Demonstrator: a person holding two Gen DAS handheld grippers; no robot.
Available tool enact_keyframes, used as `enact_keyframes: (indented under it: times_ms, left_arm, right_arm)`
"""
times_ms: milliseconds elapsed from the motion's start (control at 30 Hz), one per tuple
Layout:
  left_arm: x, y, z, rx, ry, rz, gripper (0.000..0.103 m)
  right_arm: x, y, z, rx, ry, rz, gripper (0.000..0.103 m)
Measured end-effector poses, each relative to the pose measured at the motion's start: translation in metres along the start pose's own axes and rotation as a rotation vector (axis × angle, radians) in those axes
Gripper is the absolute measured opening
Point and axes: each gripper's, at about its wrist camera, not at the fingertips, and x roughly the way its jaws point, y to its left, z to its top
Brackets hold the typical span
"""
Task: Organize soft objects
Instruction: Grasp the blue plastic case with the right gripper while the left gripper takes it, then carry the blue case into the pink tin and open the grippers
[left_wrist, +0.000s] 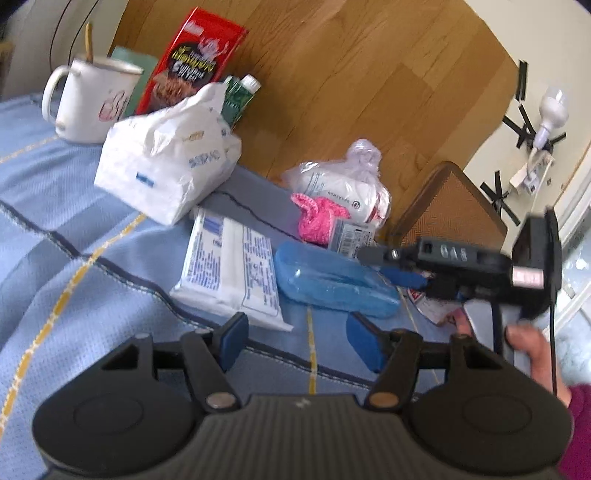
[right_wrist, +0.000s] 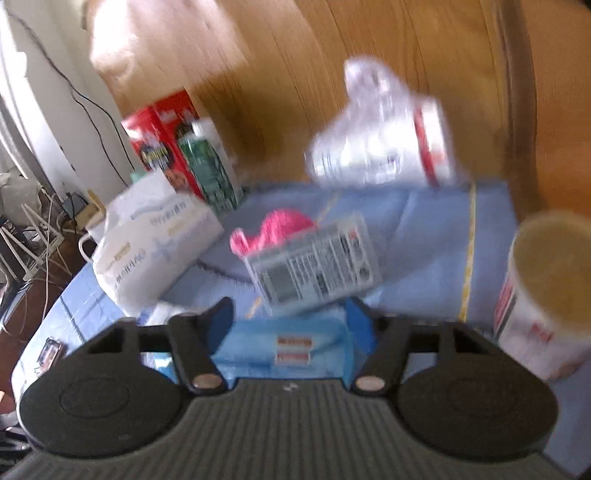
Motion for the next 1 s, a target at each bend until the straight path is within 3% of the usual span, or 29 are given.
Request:
enact_keyframes:
  times_ms: [233, 300, 367, 433, 533, 600, 633, 667, 733, 800, 833, 1000]
  left_arm:
    - [-0.002, 0.011, -0.001, -0.072, 0.001, -0.066, 0.060]
    - [-0.004, 0.010, -0.001, -0.066, -0.005, -0.076, 0.066]
    - [-0.005, 0.007, -0.002, -0.052, -0.009, -0.074, 0.072]
    - [-0.006, 0.000, -0.003, -0.032, -0.006, -0.057, 0.074]
    - [-0.003, -0.014, -0.007, -0.012, 0.015, -0.069, 0.081]
    - [0.002, -0.023, -0.010, 0.001, 0.041, -0.064, 0.088]
    - [0.006, -0.028, -0.010, 0.007, 0.054, -0.053, 0.089]
    - [0.010, -0.031, -0.011, 0.009, 0.062, -0.046, 0.091]
    - [0.016, -0.036, -0.010, 0.014, 0.067, -0.035, 0.089]
    - [0.022, -0.042, -0.010, 0.007, 0.094, -0.060, 0.063]
    - [0.027, -0.047, -0.011, 0.000, 0.122, -0.082, 0.063]
    - [0.034, -0.090, -0.018, 0.080, 0.132, -0.142, 0.066]
  right_arm:
    - [-0.063, 0.025, -0.059, -0.118, 0.037, 0.155, 0.067]
    - [-0.078, 0.036, -0.074, -0.183, 0.027, 0.188, 0.072]
    - [-0.087, 0.053, -0.086, -0.289, -0.019, 0.131, 0.092]
    - [-0.087, 0.067, -0.095, -0.374, -0.053, 0.071, 0.095]
    - [-0.070, 0.084, -0.102, -0.447, -0.025, 0.039, 0.095]
    - [-0.056, 0.092, -0.105, -0.491, -0.023, -0.013, 0.092]
    - [-0.050, 0.088, -0.102, -0.484, -0.015, -0.016, 0.082]
    - [-0.047, 0.083, -0.102, -0.457, -0.001, -0.013, 0.064]
    - [-0.049, 0.075, -0.103, -0.409, -0.010, -0.010, 0.055]
    - [-0.060, 0.071, -0.107, -0.383, -0.025, 0.005, 0.055]
    - [-0.068, 0.070, -0.111, -0.381, -0.034, 0.010, 0.055]
    - [-0.104, 0.071, -0.139, -0.431, -0.166, -0.144, 0.055]
